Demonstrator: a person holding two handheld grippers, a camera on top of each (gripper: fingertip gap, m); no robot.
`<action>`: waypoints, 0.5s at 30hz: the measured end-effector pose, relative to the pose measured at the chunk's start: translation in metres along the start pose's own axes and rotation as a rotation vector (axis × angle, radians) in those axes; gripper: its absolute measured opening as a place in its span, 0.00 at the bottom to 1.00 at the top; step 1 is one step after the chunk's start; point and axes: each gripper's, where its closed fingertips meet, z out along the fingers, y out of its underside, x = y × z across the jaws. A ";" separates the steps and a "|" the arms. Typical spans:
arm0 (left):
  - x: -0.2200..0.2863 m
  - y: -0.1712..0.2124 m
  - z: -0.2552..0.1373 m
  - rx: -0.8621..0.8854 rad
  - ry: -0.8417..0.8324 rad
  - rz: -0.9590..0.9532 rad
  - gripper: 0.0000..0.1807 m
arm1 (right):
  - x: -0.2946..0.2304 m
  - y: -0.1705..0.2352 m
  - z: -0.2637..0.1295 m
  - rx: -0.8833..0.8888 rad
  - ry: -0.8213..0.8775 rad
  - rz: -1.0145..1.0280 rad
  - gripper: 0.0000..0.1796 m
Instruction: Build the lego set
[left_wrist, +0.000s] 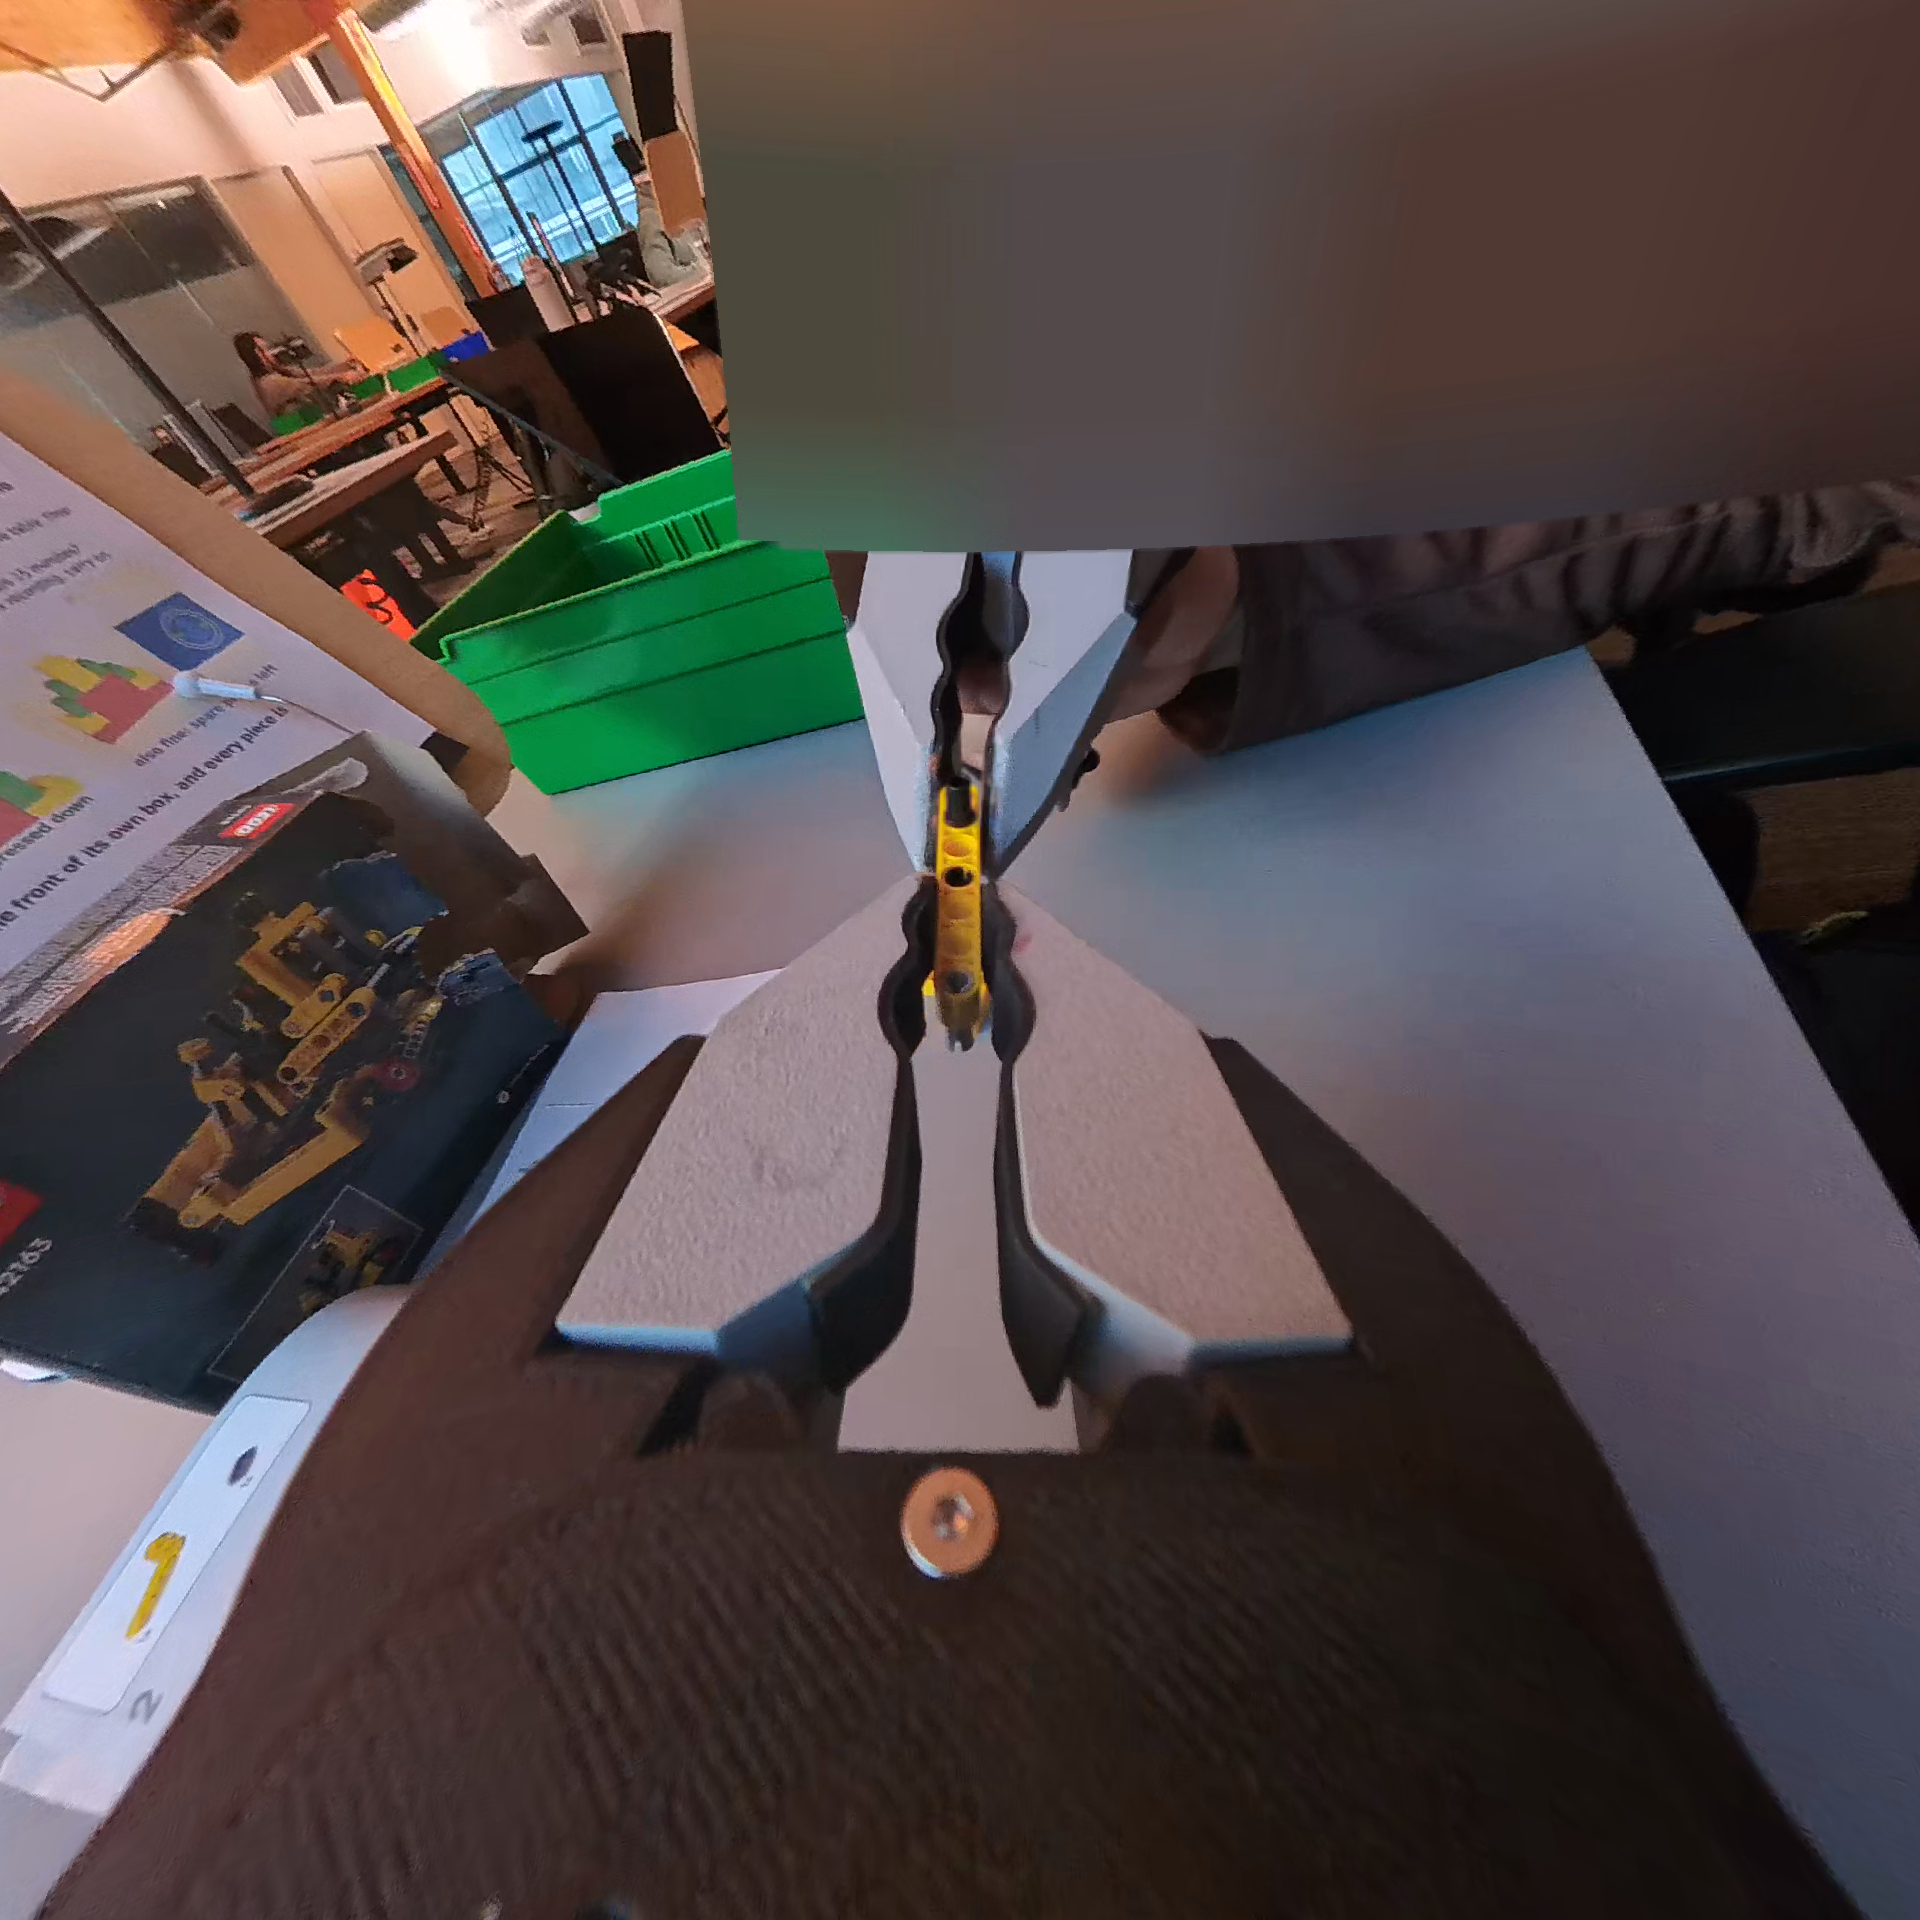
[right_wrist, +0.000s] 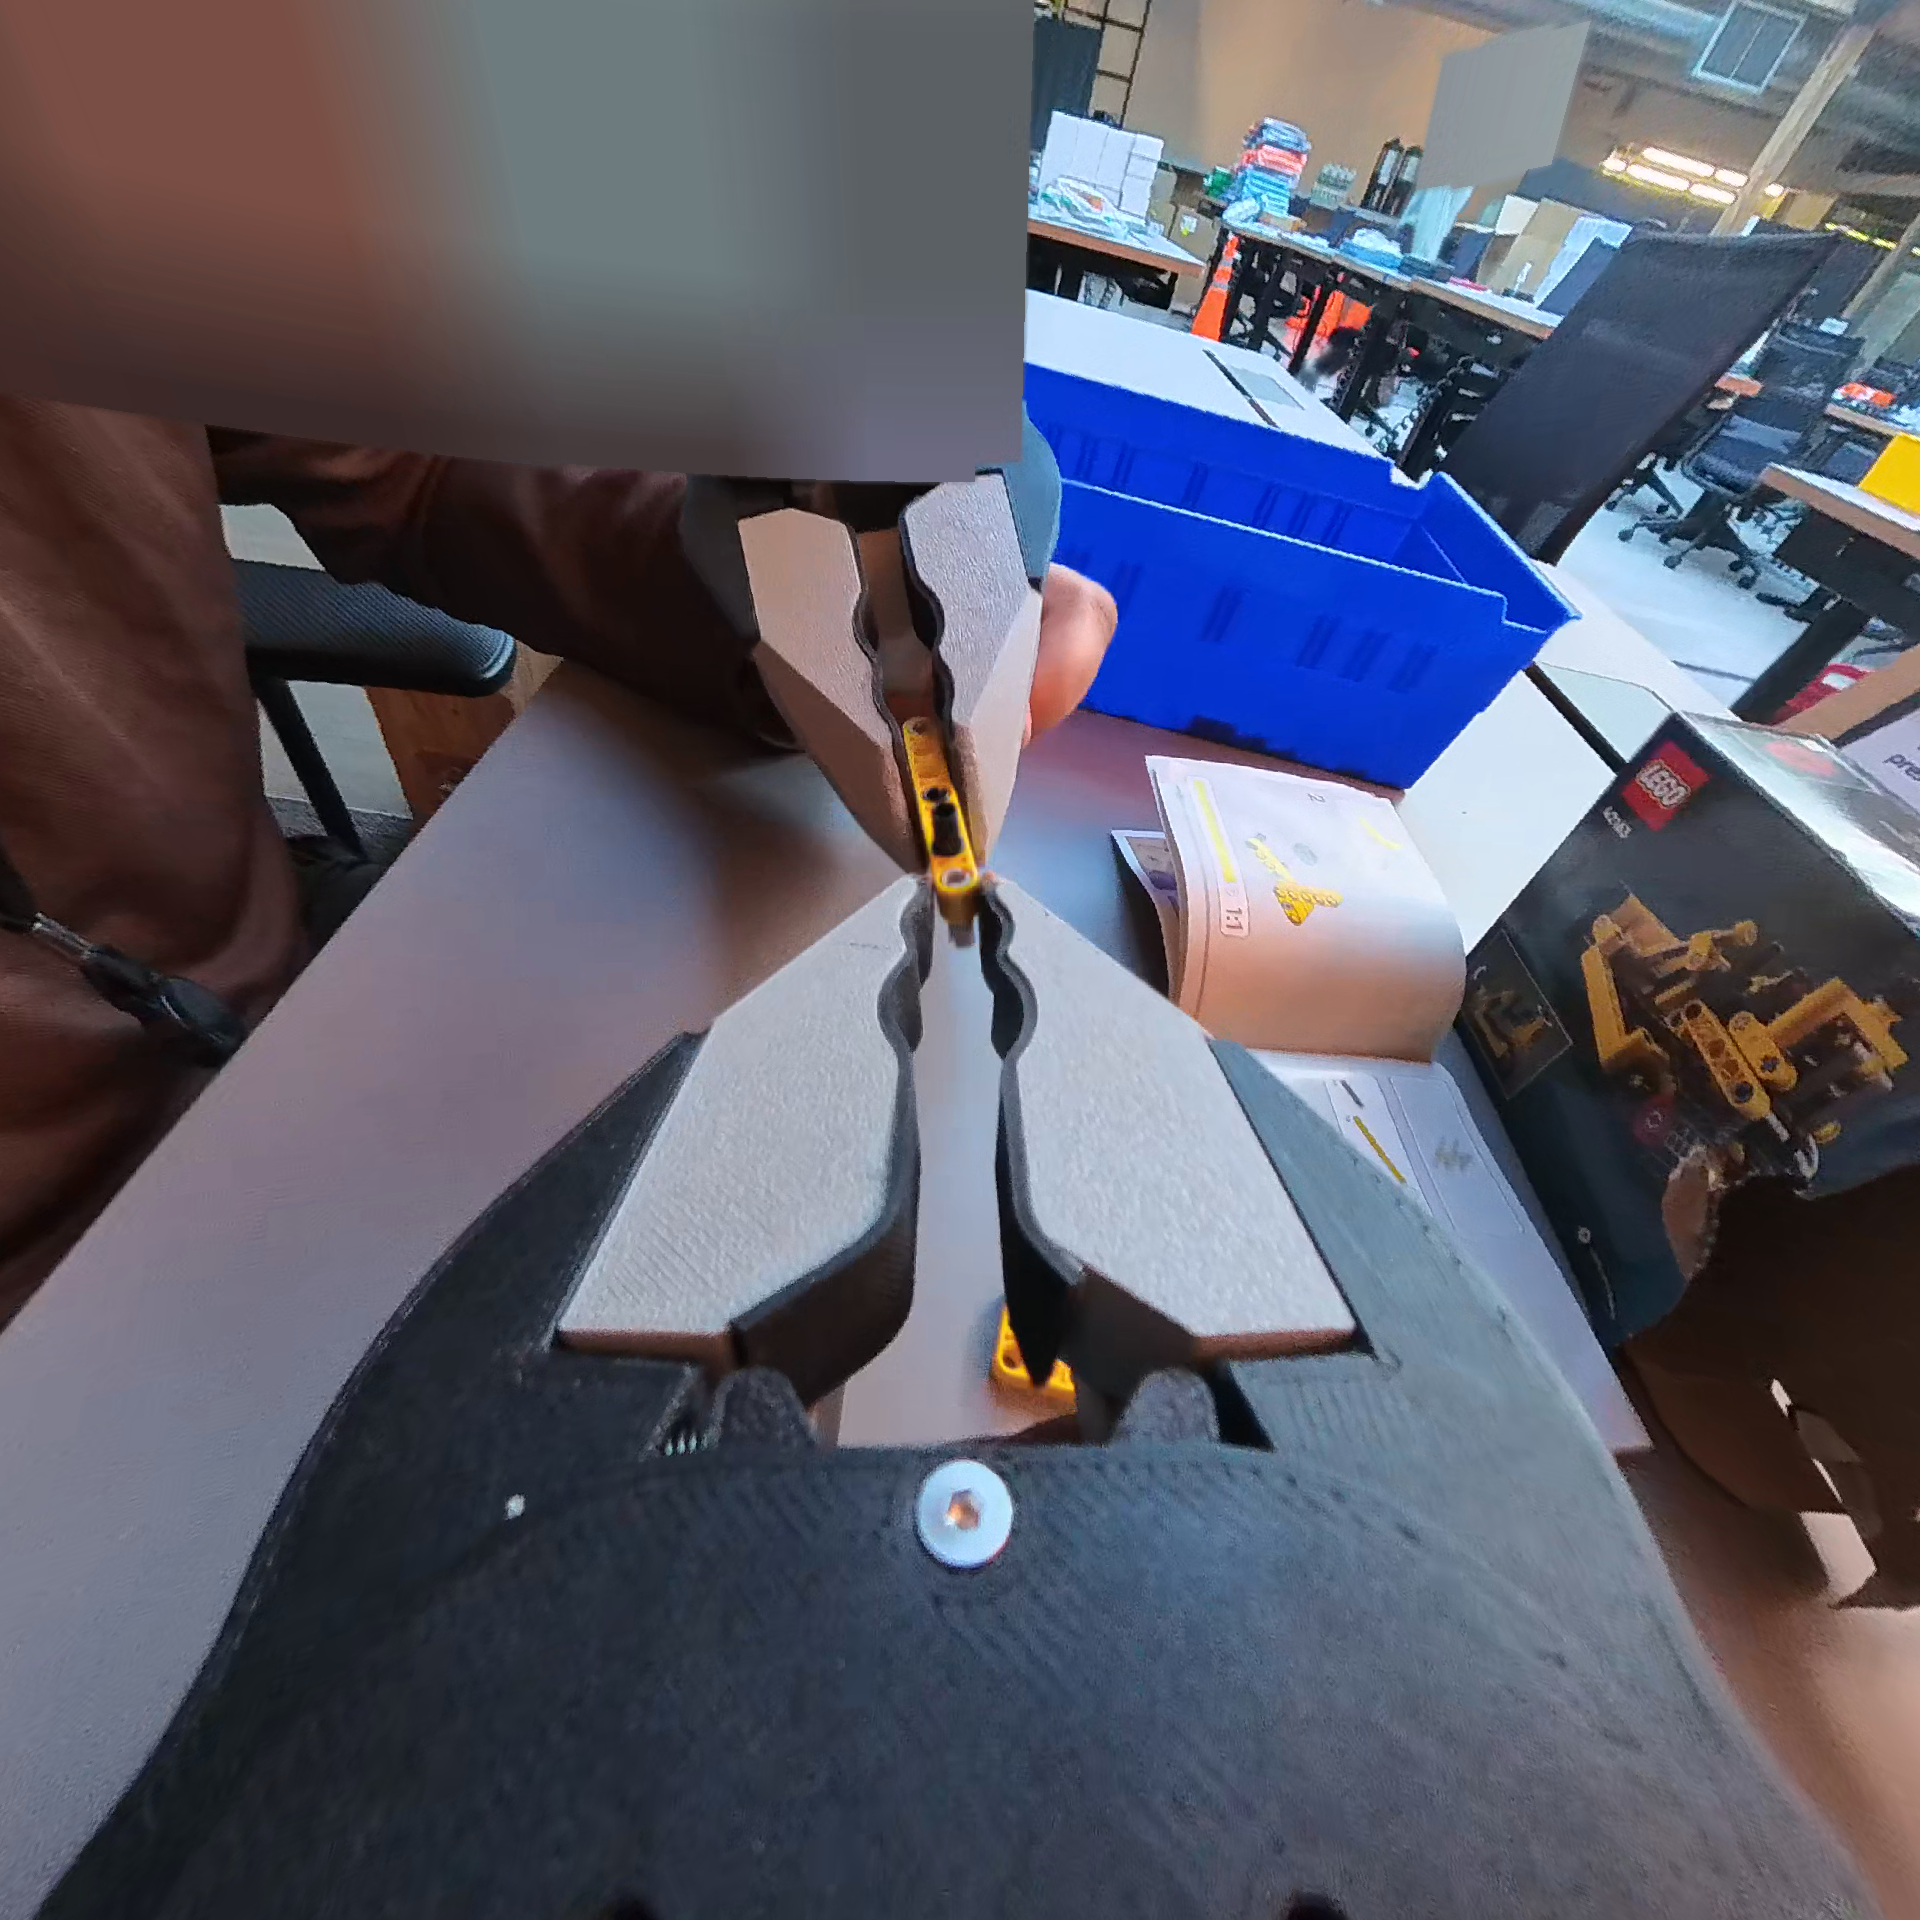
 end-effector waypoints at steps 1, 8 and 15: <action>-0.002 0.001 0.000 -0.009 -0.007 0.000 0.03 | 0.002 0.001 0.000 -0.004 0.006 0.006 0.03; -0.015 0.030 0.004 -0.182 -0.110 0.136 0.03 | 0.018 0.031 -0.001 -0.161 0.061 0.063 0.05; -0.029 0.069 0.007 -0.381 -0.203 0.298 0.03 | 0.033 0.054 -0.035 -0.298 0.087 0.148 0.12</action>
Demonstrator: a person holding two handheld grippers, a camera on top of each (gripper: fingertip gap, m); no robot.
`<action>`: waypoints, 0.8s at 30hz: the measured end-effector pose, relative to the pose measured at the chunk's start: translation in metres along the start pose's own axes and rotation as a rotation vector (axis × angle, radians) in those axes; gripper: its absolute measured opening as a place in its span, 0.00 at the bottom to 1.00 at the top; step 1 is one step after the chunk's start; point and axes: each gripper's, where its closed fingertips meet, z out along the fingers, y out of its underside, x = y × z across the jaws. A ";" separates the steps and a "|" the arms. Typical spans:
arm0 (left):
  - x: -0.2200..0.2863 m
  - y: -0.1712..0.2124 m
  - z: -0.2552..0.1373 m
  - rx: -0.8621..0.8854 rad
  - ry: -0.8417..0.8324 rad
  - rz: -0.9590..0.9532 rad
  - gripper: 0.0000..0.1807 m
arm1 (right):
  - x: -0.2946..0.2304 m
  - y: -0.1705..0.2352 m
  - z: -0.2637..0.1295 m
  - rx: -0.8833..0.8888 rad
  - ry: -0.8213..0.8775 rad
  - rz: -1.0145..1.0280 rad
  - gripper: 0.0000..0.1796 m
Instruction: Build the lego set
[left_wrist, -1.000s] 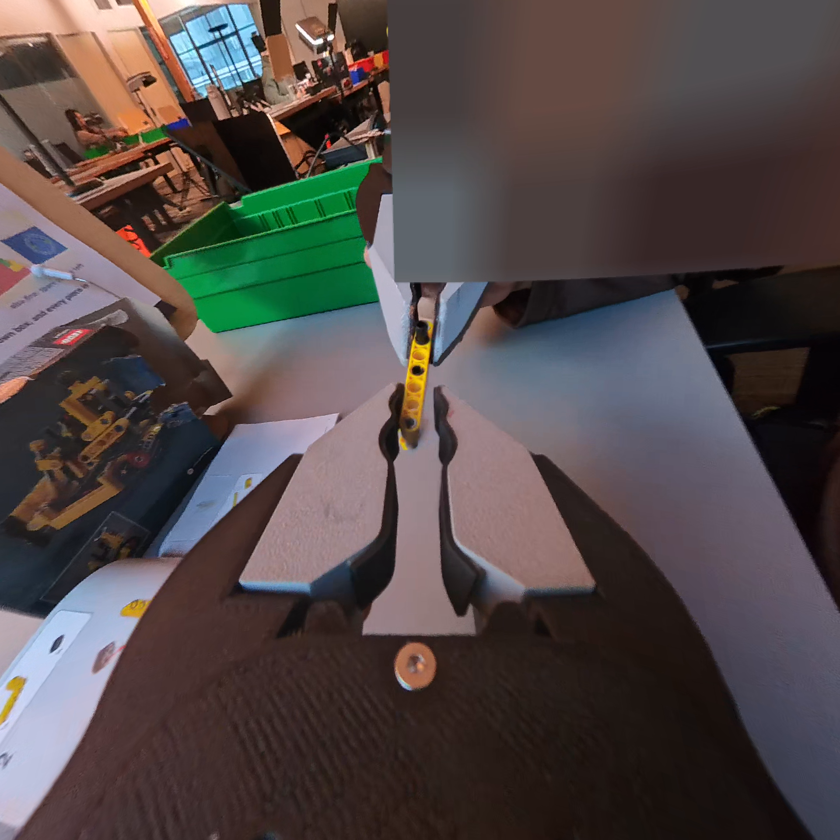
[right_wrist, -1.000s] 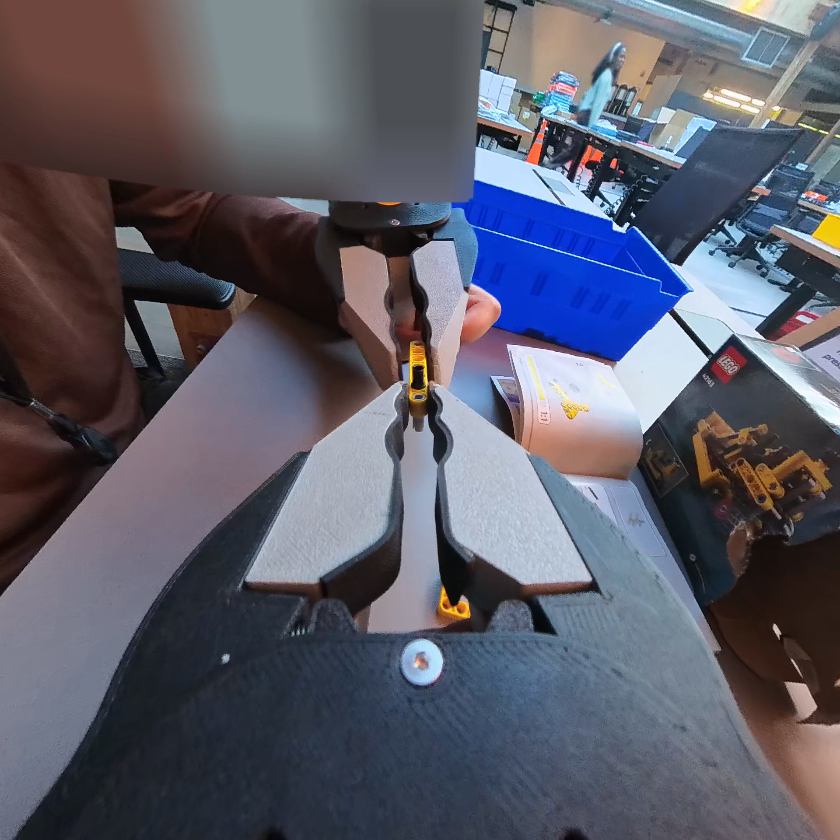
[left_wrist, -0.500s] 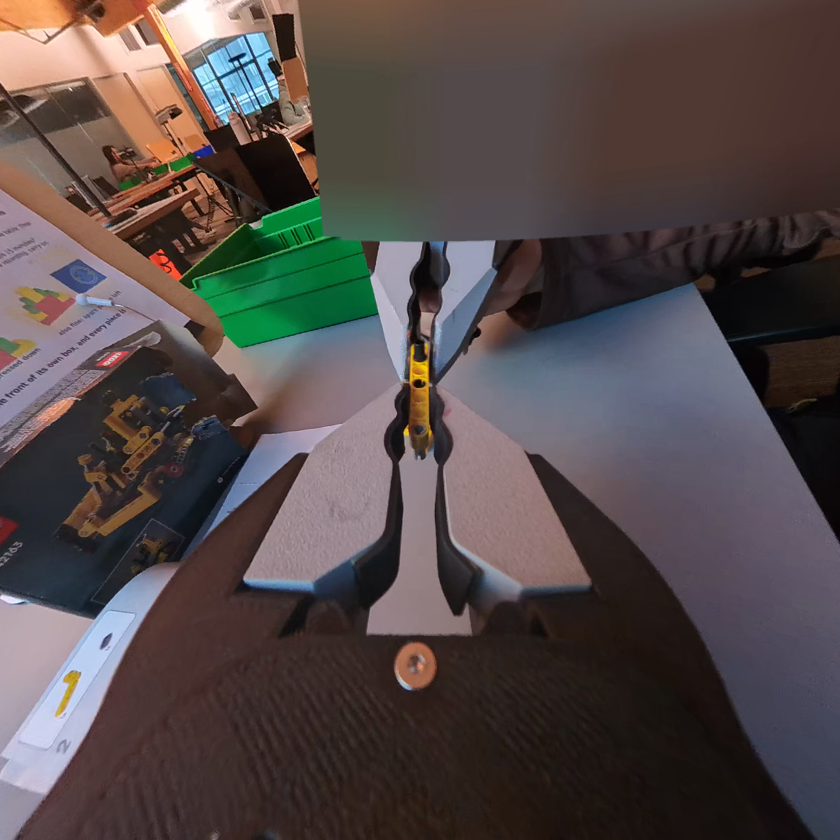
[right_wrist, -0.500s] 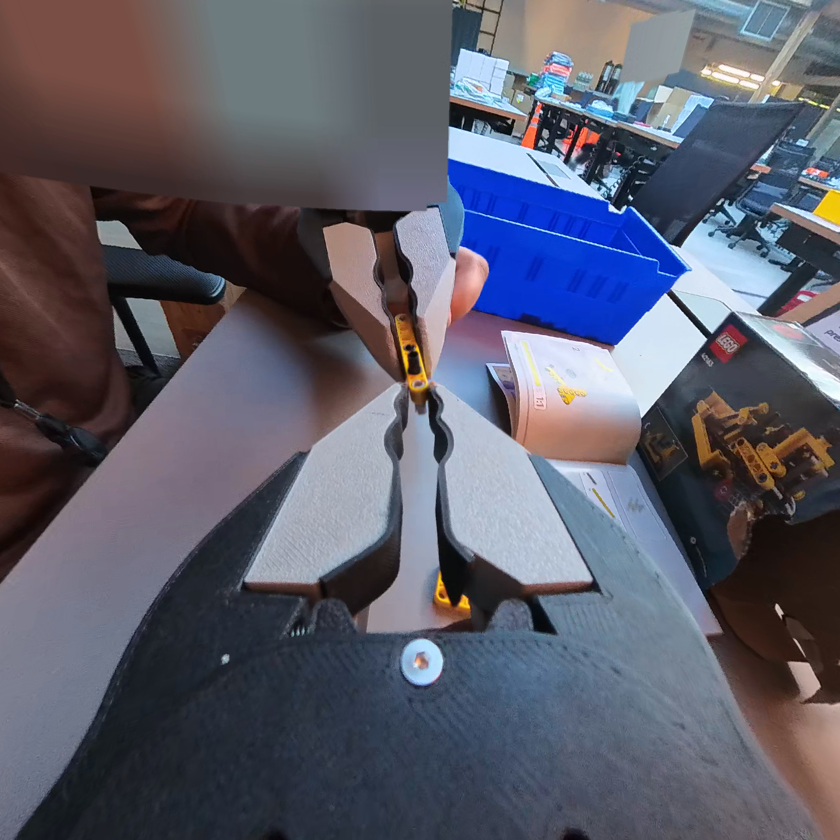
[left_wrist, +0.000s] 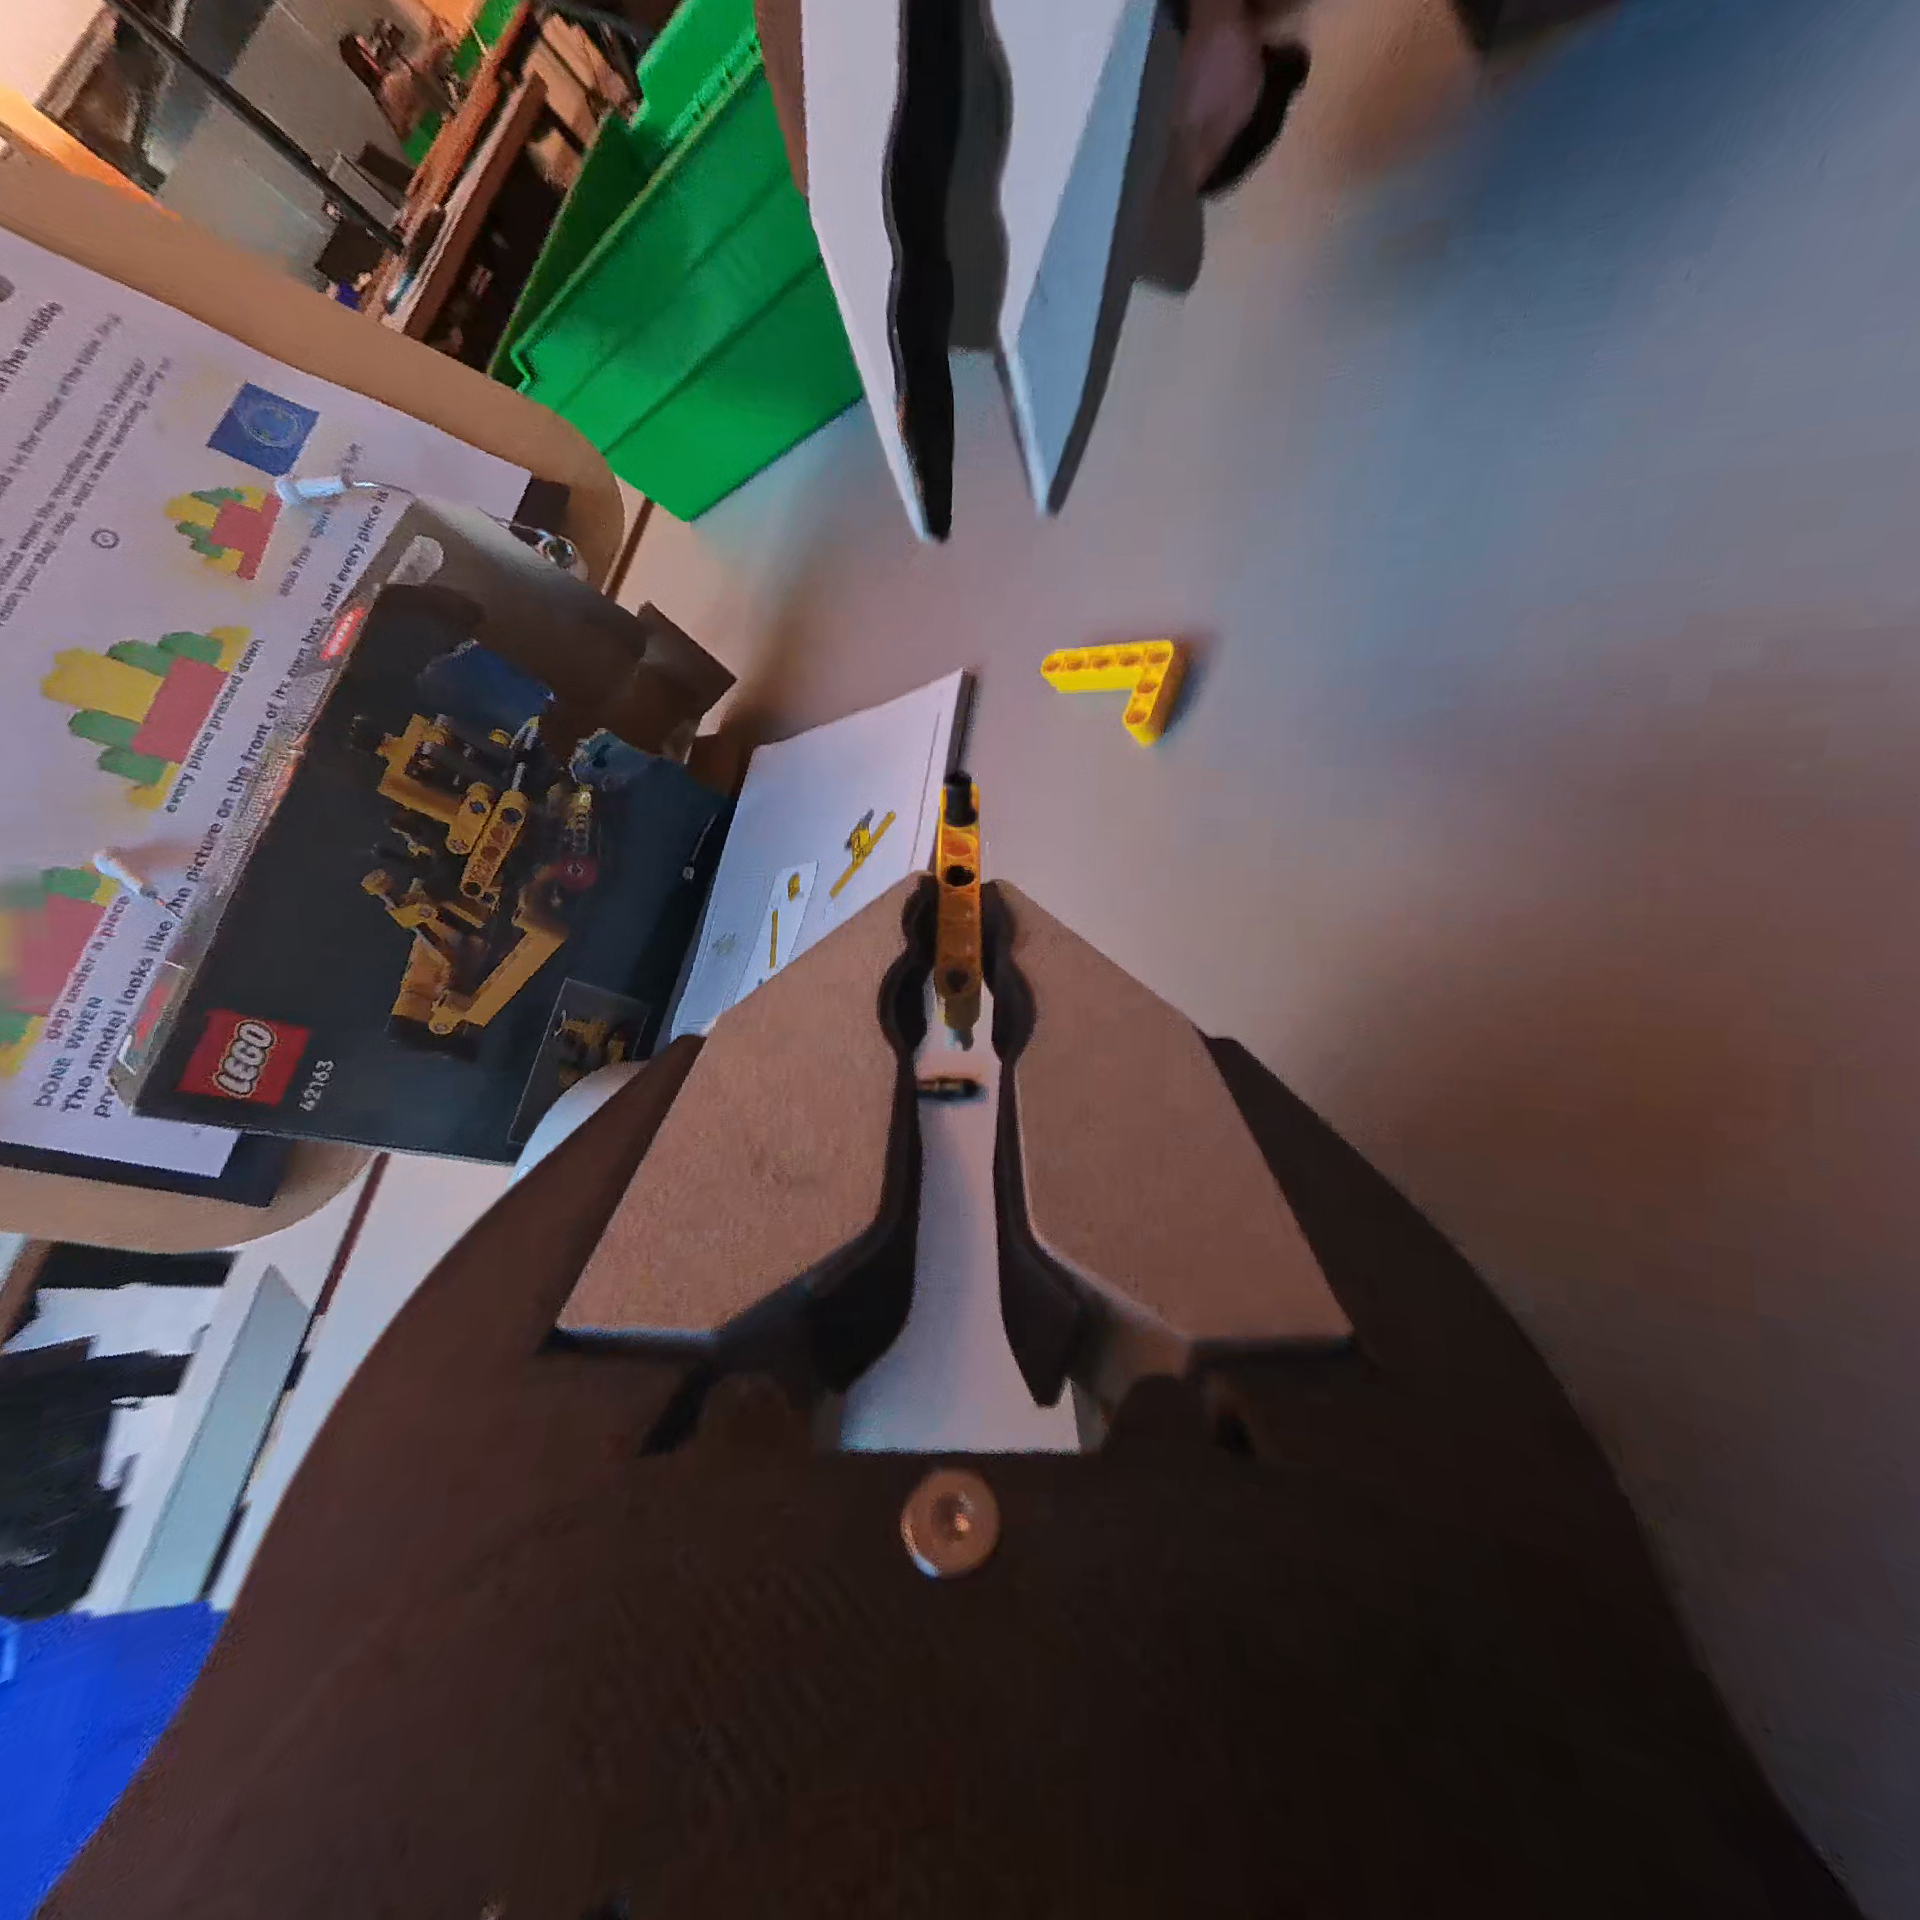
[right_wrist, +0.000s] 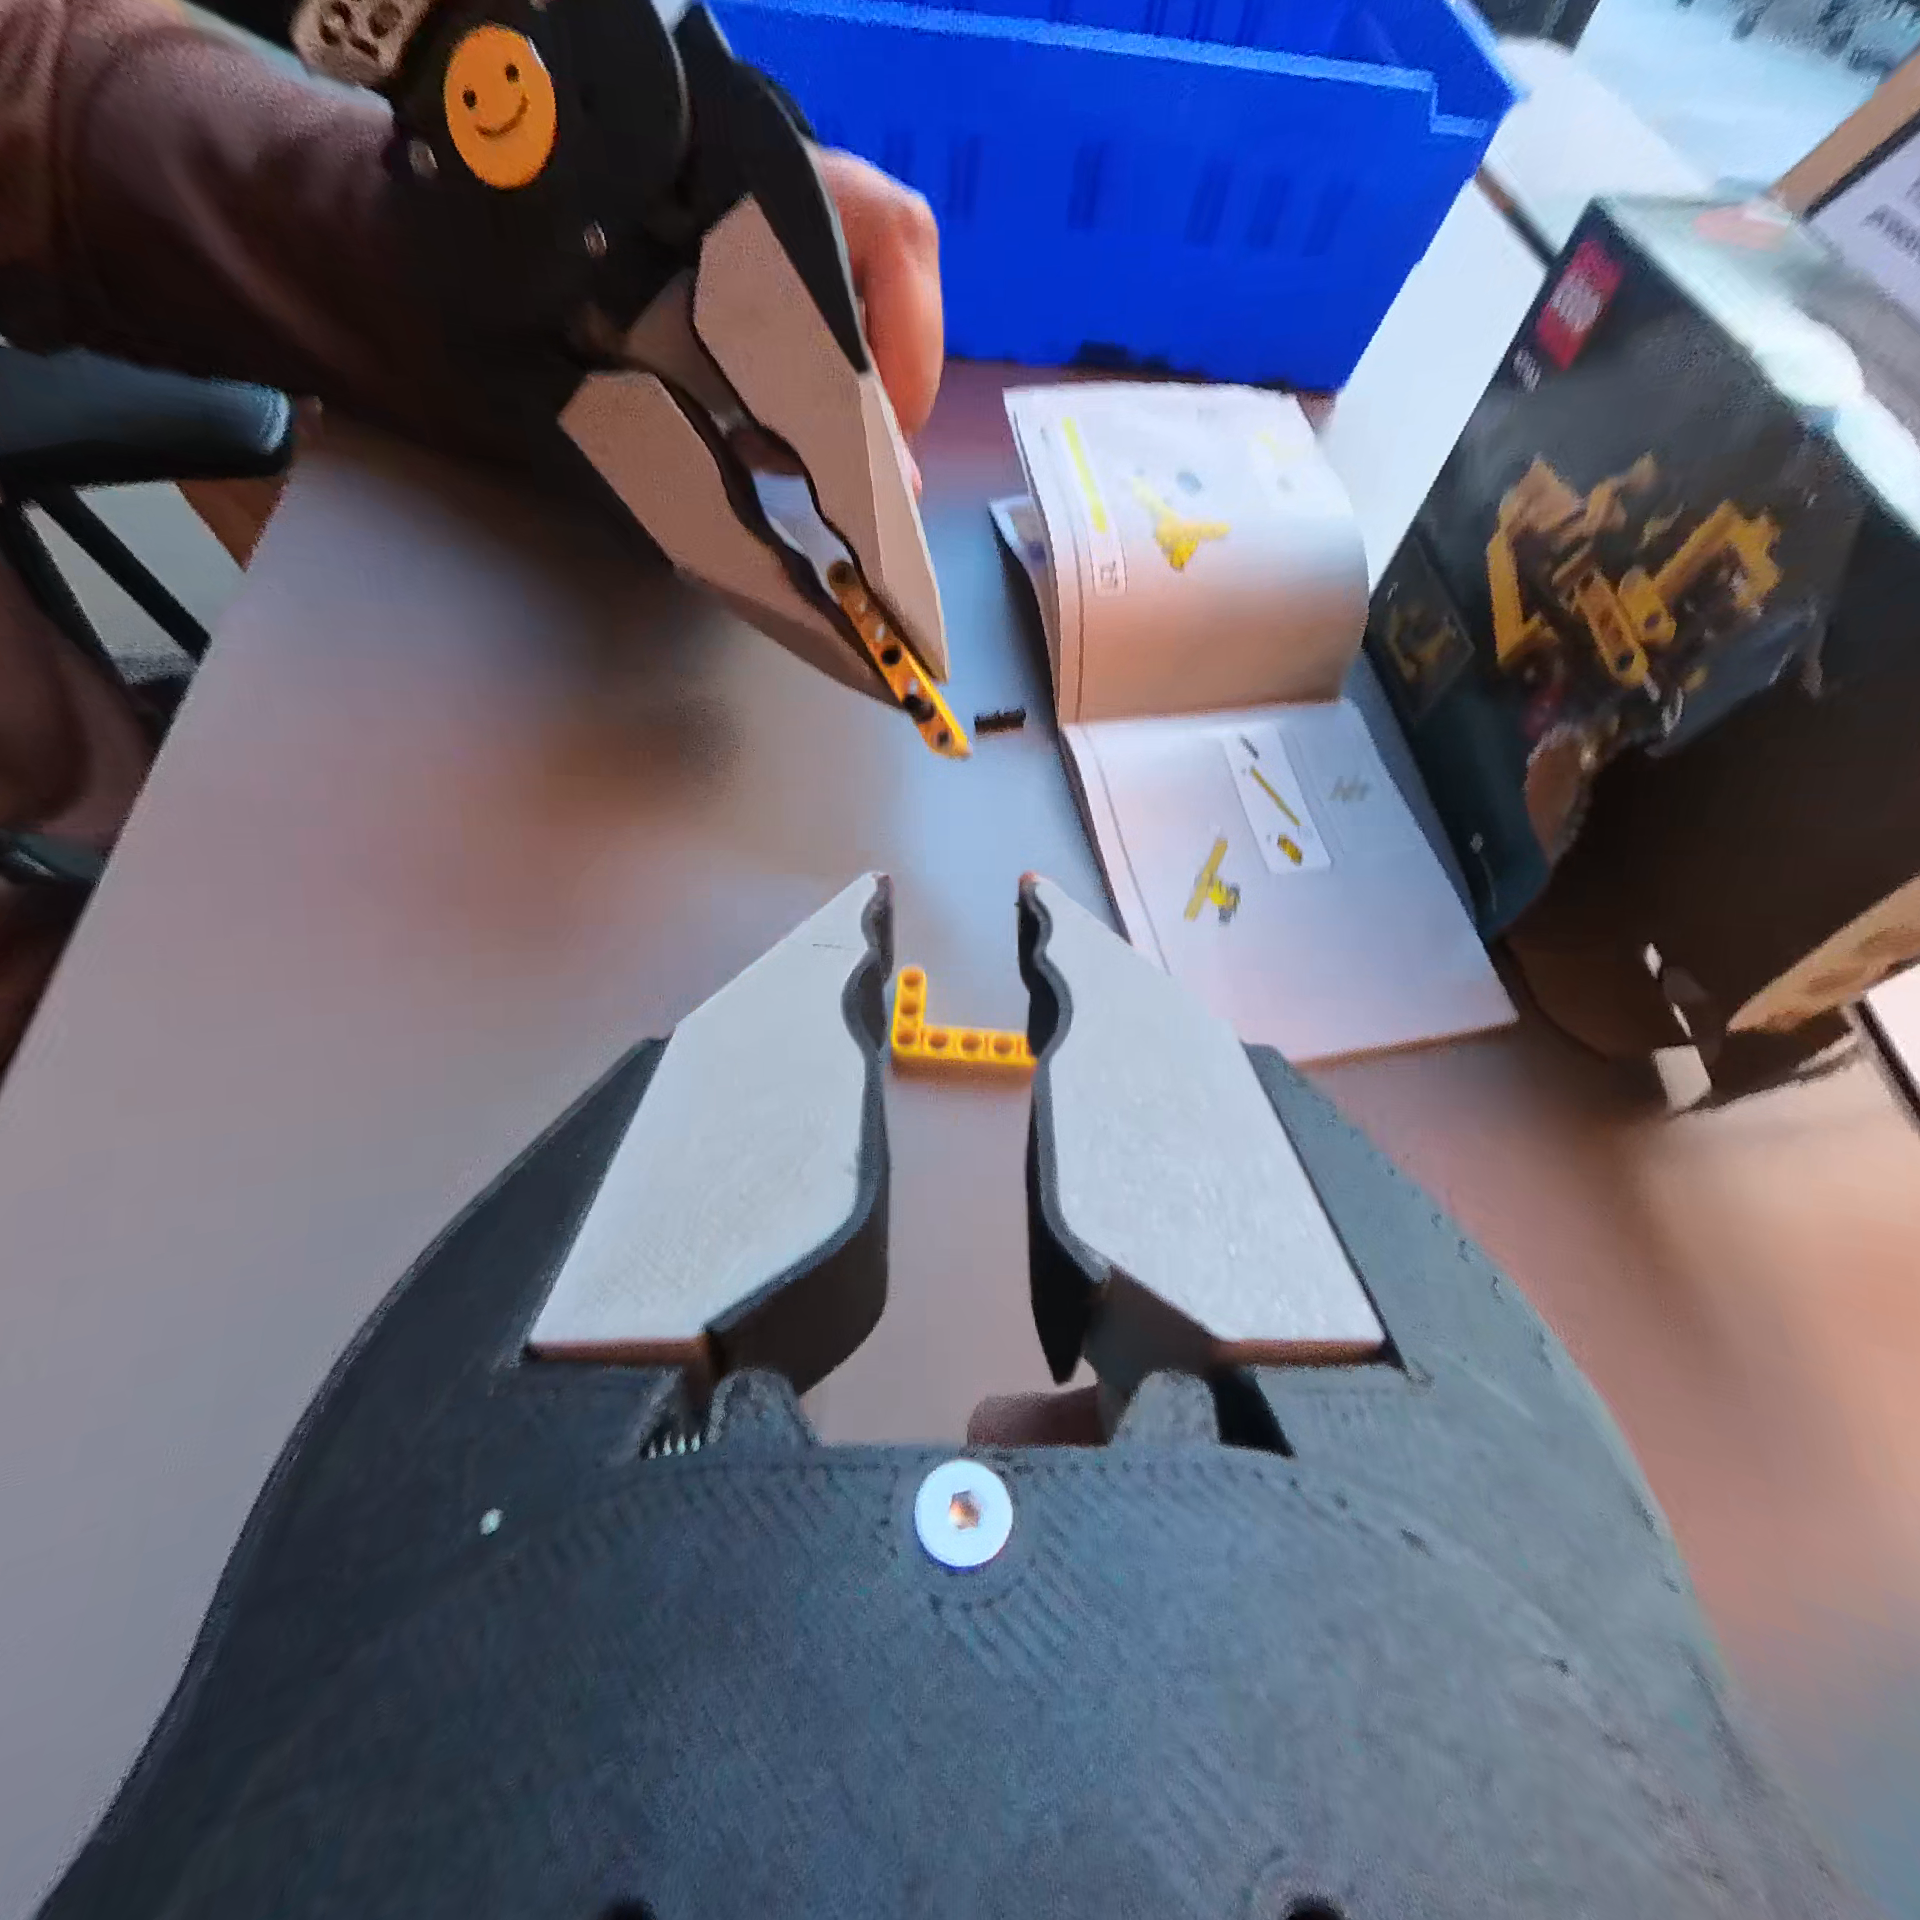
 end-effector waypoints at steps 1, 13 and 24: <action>0.001 0.003 0.002 -0.016 -0.007 0.021 0.03 | 0.001 0.008 -0.001 -0.028 0.002 -0.001 0.13; 0.008 0.010 0.009 -0.039 0.023 0.012 0.03 | 0.003 0.059 0.026 -0.253 -0.008 0.091 0.32; 0.014 0.005 0.010 0.017 0.091 -0.056 0.03 | 0.002 0.057 0.029 -0.242 -0.010 0.089 0.23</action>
